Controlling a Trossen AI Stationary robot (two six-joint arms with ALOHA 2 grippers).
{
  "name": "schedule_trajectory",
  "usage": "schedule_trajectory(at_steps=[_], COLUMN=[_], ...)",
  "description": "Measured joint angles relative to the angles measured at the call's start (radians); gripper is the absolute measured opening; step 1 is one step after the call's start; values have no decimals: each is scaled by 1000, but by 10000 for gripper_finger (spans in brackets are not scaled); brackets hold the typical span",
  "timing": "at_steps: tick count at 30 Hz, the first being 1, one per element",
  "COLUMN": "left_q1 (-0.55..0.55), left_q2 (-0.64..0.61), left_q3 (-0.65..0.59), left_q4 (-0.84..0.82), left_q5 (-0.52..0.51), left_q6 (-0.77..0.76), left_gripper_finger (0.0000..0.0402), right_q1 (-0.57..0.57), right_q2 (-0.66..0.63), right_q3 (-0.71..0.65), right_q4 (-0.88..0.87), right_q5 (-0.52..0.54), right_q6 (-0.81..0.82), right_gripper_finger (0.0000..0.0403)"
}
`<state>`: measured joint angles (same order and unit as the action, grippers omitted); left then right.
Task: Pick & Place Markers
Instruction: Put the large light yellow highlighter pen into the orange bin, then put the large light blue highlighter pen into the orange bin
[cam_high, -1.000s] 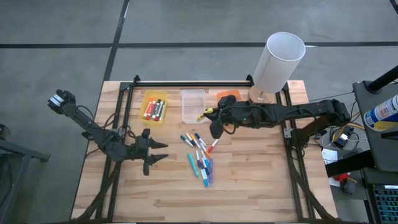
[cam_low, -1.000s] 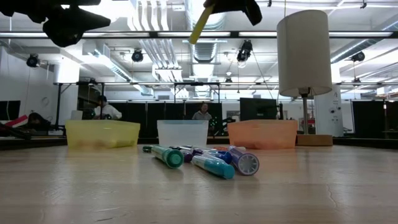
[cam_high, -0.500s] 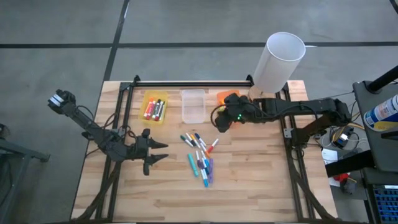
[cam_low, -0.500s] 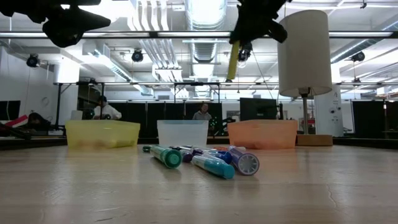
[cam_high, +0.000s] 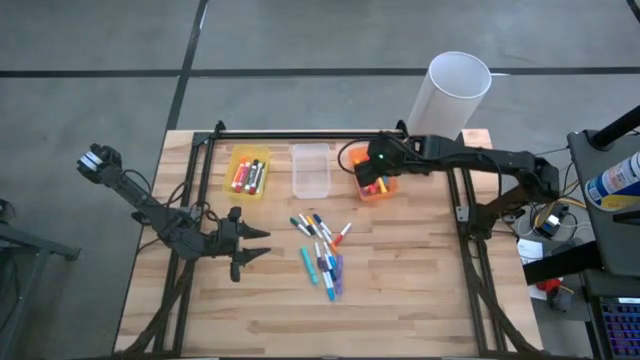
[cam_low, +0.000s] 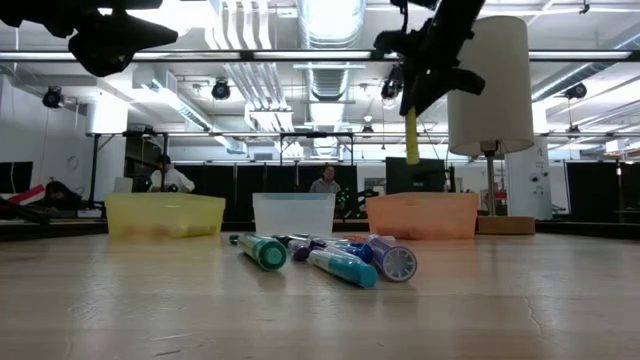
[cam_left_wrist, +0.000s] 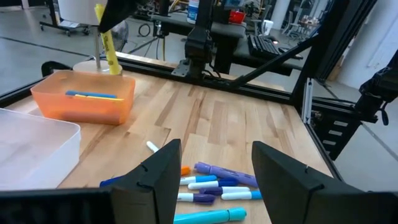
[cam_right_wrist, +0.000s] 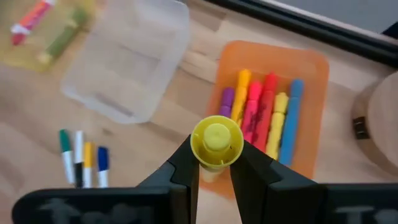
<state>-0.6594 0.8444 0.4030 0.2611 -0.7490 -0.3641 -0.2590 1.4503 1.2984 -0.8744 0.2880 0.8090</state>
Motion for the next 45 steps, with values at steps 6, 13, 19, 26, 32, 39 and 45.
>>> schedule_trajectory(at_steps=[6, 13, 19, 26, 32, 39, 45], left_q1=[0, 0, 0, 0, 0, 0, 0], left_q2=[0, 1, 1, 1, 1, 1, 1], left_q3=[0, 0, 0, 0, 0, -1, -13], left_q4=[0, -9, -10, -11, -11, -12, -10], left_q5=[0, 0, 0, 0, 0, 0, 0], left_q6=[-3, -5, -5, -6, -6, -6, -7], left_gripper_finger=[190, 190, 190, 190, 190, 190, 190], right_q1=[-94, -139, -149, -169, -172, -172, -170], right_q2=[75, 199, 254, 266, 266, 266, 262], right_q3=[0, 0, 0, 0, 0, 0, 0], right_q4=[-13, -80, -79, -77, -73, -64, -60], right_q5=[-43, -102, -116, -128, -132, -132, -132], right_q6=[-25, -58, -80, -89, -87, -87, -110], right_gripper_finger=[63, 64, 75, 74, 104, 140, 150])
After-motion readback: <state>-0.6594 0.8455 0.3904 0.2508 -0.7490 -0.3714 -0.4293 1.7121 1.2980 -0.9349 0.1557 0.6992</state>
